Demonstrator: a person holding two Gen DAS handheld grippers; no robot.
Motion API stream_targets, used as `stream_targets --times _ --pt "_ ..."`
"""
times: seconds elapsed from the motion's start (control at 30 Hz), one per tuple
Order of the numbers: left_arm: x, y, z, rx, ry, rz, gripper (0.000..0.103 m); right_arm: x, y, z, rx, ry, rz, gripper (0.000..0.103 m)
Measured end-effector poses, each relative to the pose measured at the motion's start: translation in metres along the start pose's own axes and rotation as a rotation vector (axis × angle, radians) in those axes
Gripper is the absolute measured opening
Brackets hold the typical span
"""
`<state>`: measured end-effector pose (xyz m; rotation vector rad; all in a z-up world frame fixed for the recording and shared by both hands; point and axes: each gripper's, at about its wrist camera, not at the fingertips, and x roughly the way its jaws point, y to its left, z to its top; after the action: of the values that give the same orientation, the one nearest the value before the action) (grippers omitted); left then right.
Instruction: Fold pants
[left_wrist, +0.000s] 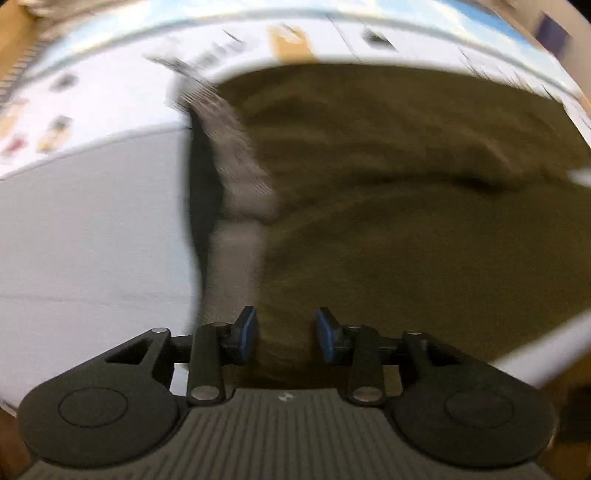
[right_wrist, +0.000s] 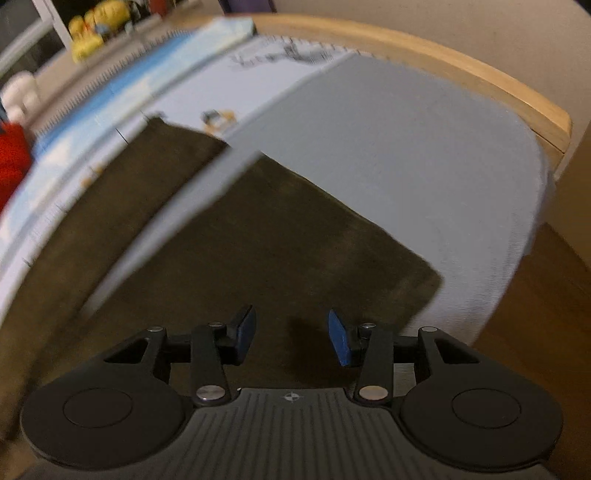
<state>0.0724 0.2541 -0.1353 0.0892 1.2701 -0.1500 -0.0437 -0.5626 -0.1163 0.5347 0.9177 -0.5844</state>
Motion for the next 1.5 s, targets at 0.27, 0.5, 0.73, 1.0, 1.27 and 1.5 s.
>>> stream_targets --times 0.27,0.5,0.73,1.0,1.27,1.5 --pt "0.007 -0.009 -0.007 0.079 0.060 0.060 0.042 0.026 -0.029 0.000 0.026 0.091 -0.082 0.046" --pt "0.018 -0.010 -0.004 0.104 0.144 0.082 0.047 0.019 -0.018 0.002 -0.002 0.082 -0.106 0.046" --pt "-0.035 -0.003 0.020 -0.019 -0.133 0.073 0.063 -0.052 0.027 0.014 -0.061 -0.230 0.083 0.046" --pt "-0.051 -0.012 0.043 -0.055 -0.332 0.159 0.067 -0.106 0.118 -0.001 -0.236 -0.411 0.242 0.046" --pt "-0.055 -0.021 0.056 -0.114 -0.387 0.161 0.067 -0.131 0.192 -0.002 -0.280 -0.484 0.382 0.053" --pt "-0.047 -0.030 0.072 -0.100 -0.381 0.158 0.067 -0.127 0.244 -0.015 -0.418 -0.453 0.410 0.053"
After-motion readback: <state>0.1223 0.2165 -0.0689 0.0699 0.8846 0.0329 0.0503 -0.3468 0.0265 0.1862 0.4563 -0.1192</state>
